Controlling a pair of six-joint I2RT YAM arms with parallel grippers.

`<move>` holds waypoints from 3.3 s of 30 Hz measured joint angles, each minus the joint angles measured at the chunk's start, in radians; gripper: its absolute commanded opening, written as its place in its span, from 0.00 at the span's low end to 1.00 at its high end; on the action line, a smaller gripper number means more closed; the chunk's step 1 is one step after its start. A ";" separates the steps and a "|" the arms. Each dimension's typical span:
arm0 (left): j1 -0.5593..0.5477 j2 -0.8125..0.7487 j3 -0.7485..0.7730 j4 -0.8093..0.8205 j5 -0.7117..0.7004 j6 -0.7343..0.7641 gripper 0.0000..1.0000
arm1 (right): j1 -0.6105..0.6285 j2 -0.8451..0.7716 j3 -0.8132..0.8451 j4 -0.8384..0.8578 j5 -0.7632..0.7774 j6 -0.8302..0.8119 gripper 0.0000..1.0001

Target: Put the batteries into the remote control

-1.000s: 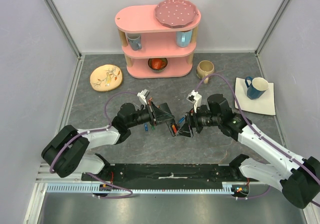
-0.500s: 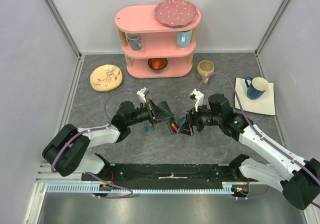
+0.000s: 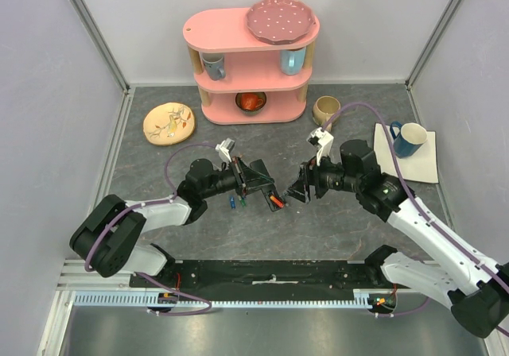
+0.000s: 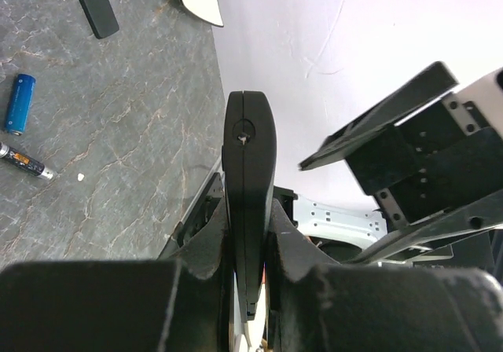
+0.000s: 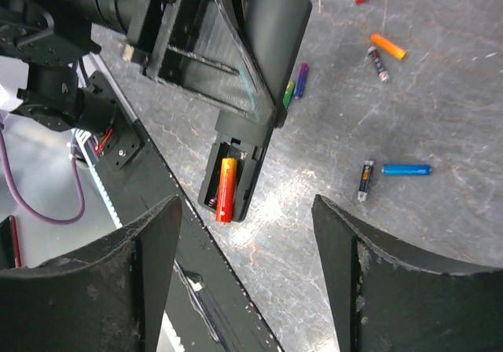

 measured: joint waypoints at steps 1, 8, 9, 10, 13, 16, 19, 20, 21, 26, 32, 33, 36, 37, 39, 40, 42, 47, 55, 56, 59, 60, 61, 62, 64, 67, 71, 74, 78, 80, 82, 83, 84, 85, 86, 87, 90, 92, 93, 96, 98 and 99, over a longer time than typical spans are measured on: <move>0.000 0.000 0.002 -0.007 0.000 0.000 0.02 | 0.002 0.000 0.022 -0.018 0.014 -0.008 0.71; 0.000 0.001 0.037 -0.065 0.018 0.019 0.02 | 0.112 0.056 0.154 -0.137 0.146 -0.100 0.68; 0.000 0.001 0.046 -0.073 0.020 0.022 0.02 | 0.137 0.067 0.161 -0.146 0.167 -0.108 0.66; 0.000 0.001 0.053 -0.078 0.022 0.023 0.02 | 0.169 0.079 0.167 -0.158 0.190 -0.117 0.66; 0.000 0.003 0.068 -0.084 0.027 0.030 0.02 | 0.243 0.118 0.170 -0.190 0.252 -0.134 0.63; 0.000 0.003 0.071 -0.096 0.035 0.036 0.02 | 0.262 0.137 0.170 -0.206 0.288 -0.141 0.61; 0.000 0.003 0.071 -0.112 0.043 0.041 0.02 | 0.264 0.140 0.170 -0.208 0.319 -0.141 0.58; 0.000 0.003 0.071 -0.117 0.043 0.043 0.02 | 0.264 0.140 0.170 -0.208 0.326 -0.141 0.58; 0.000 0.003 0.071 -0.121 0.044 0.045 0.02 | 0.265 0.140 0.170 -0.208 0.330 -0.141 0.57; 0.000 0.003 0.071 -0.128 0.044 0.047 0.02 | 0.276 0.143 0.170 -0.207 0.336 -0.141 0.54; 0.000 0.003 0.071 -0.128 0.046 0.048 0.02 | 0.288 0.158 0.170 -0.203 0.336 -0.140 0.53; 0.000 0.003 0.071 -0.128 0.047 0.048 0.02 | 0.290 0.164 0.170 -0.203 0.335 -0.140 0.52; 0.000 0.003 0.071 -0.128 0.048 0.048 0.02 | 0.297 0.180 0.168 -0.203 0.336 -0.140 0.50; 0.000 0.003 0.071 -0.128 0.048 0.048 0.02 | 0.298 0.186 0.167 -0.203 0.336 -0.140 0.50; 0.000 0.003 0.071 -0.128 0.049 0.048 0.02 | 0.300 0.195 0.167 -0.203 0.336 -0.140 0.48; 0.000 0.003 0.071 -0.128 0.050 0.048 0.02 | 0.302 0.198 0.165 -0.203 0.336 -0.140 0.48; 0.000 0.003 0.071 -0.128 0.051 0.048 0.02 | 0.302 0.199 0.159 -0.203 0.336 -0.140 0.46; 0.000 0.003 0.071 -0.130 0.051 0.049 0.02 | 0.302 0.200 0.154 -0.203 0.336 -0.140 0.42; 0.000 0.003 0.071 -0.135 0.051 0.049 0.02 | 0.302 0.200 0.150 -0.202 0.336 -0.141 0.25; 0.000 0.002 0.071 -0.135 0.051 0.049 0.02 | 0.302 0.200 0.150 -0.202 0.335 -0.140 0.24; 0.000 0.002 0.071 -0.138 0.051 0.052 0.02 | 0.302 0.200 0.150 -0.203 0.337 -0.141 0.19; 0.000 0.002 0.071 -0.140 0.051 0.055 0.02 | 0.302 0.199 0.150 -0.203 0.337 -0.140 0.18; 0.000 0.001 0.071 -0.142 0.051 0.060 0.02 | 0.302 0.197 0.150 -0.203 0.337 -0.140 0.17; 0.000 0.001 0.071 -0.143 0.051 0.062 0.02 | 0.302 0.194 0.150 -0.203 0.338 -0.140 0.16; 0.000 0.001 0.071 -0.143 0.051 0.069 0.02 | 0.302 0.182 0.150 -0.204 0.343 -0.140 0.14; 0.000 0.001 0.071 -0.143 0.051 0.076 0.02 | 0.302 0.151 0.160 -0.211 0.352 -0.141 0.10; 0.000 0.001 0.067 -0.125 0.066 0.076 0.02 | 0.302 0.117 0.195 -0.229 0.402 -0.143 0.00; 0.004 -0.001 0.035 -0.060 0.097 0.076 0.02 | 0.301 0.105 0.197 -0.237 0.485 -0.145 0.00; 0.013 -0.021 -0.031 0.022 0.156 0.074 0.02 | 0.280 0.124 0.151 -0.238 0.601 -0.145 0.00; 0.015 -0.048 -0.065 0.054 0.184 0.074 0.02 | 0.265 0.152 0.105 -0.232 0.644 -0.152 0.00; 0.015 -0.093 -0.102 0.068 0.206 0.075 0.02 | 0.246 0.205 0.066 -0.247 0.663 -0.169 0.00; 0.015 -0.117 -0.117 0.069 0.211 0.075 0.02 | 0.240 0.233 0.058 -0.253 0.663 -0.178 0.00; 0.015 -0.148 -0.135 0.070 0.216 0.075 0.02 | 0.233 0.265 0.055 -0.258 0.665 -0.183 0.00; 0.015 -0.177 -0.150 0.069 0.219 0.076 0.02 | 0.227 0.297 0.055 -0.258 0.666 -0.190 0.00; 0.015 -0.208 -0.165 0.065 0.220 0.076 0.02 | 0.220 0.321 0.055 -0.255 0.665 -0.195 0.00; 0.015 -0.230 -0.174 0.061 0.221 0.077 0.02 | 0.213 0.344 0.055 -0.251 0.657 -0.201 0.00; 0.016 -0.313 -0.203 0.037 0.222 0.087 0.02 | 0.181 0.410 0.055 -0.222 0.617 -0.212 0.00; 0.016 -0.356 -0.218 0.028 0.222 0.093 0.02 | 0.163 0.452 0.054 -0.202 0.588 -0.219 0.00; 0.016 -0.375 -0.224 0.019 0.221 0.096 0.02 | 0.155 0.471 0.054 -0.193 0.573 -0.222 0.00; 0.016 -0.423 -0.238 -0.013 0.219 0.103 0.02 | 0.137 0.526 0.054 -0.160 0.522 -0.227 0.00; 0.016 -0.454 -0.243 -0.038 0.217 0.110 0.02 | 0.130 0.562 0.051 -0.142 0.494 -0.225 0.00; 0.016 -0.468 -0.244 -0.050 0.215 0.115 0.02 | 0.129 0.575 0.048 -0.133 0.485 -0.224 0.00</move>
